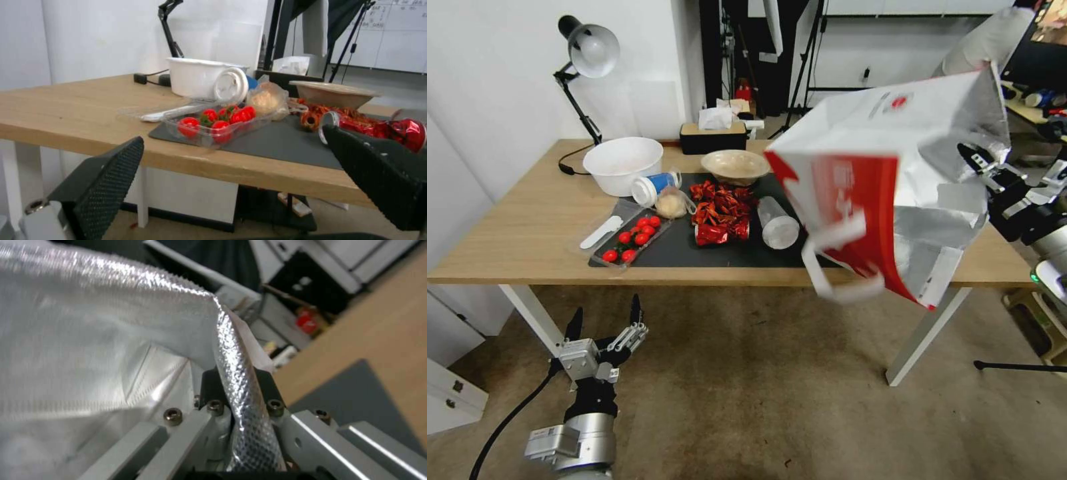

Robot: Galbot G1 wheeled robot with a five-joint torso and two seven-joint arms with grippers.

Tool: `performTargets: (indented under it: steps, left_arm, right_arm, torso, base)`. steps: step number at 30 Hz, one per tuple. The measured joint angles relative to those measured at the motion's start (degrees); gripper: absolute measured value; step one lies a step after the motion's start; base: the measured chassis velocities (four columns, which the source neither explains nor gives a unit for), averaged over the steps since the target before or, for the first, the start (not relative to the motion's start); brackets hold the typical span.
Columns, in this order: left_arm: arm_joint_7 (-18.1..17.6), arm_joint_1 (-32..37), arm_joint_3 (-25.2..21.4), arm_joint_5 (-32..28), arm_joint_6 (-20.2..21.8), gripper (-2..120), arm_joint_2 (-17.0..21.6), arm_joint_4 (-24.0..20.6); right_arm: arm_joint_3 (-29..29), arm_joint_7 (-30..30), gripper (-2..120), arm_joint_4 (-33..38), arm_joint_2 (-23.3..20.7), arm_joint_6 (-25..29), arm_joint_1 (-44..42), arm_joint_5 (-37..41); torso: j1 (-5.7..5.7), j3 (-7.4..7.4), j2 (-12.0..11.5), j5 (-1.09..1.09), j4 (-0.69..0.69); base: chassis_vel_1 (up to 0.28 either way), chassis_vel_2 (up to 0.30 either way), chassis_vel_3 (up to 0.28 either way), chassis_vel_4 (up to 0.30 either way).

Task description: Pick up the food delivery bag from the floor and place it on the table.

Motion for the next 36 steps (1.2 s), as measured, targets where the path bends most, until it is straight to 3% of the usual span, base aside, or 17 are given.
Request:
performTargets:
  steps: [4, 21, 36]
  left_arm:
    - [0.00, 0.18, 0.11, 0.26, -0.01, 100, -0.04, -0.14]
    - [-0.07, 0.64, 0.49, 0.61, -0.58, 100, -0.20, -0.36]
    - [-0.28, 1.02, 0.65, 0.77, -0.94, 100, -0.07, -1.23]
  right_arm:
    - [0.43, 8.60, 0, 1.41, 0.26, 0.75, 0.26, -0.73]
    - [1.79, 31.10, 0, 7.49, -1.86, -0.74, 1.75, -4.94]
    - [1.83, 35.91, 0, 10.65, -4.09, -0.98, 3.92, -4.84]
  torso:
    - [0.00, 0.00, 0.00, 0.00, 0.01]
    - [0.00, 0.00, 0.00, 0.00, 0.00]
    - [0.00, 0.00, -0.01, 0.00, 0.00]
  base:
    - [0.000, 0.000, 0.000, 0.000]
    - [0.000, 0.000, 0.000, 0.000]
    - [0.000, 0.000, 0.000, 0.000]
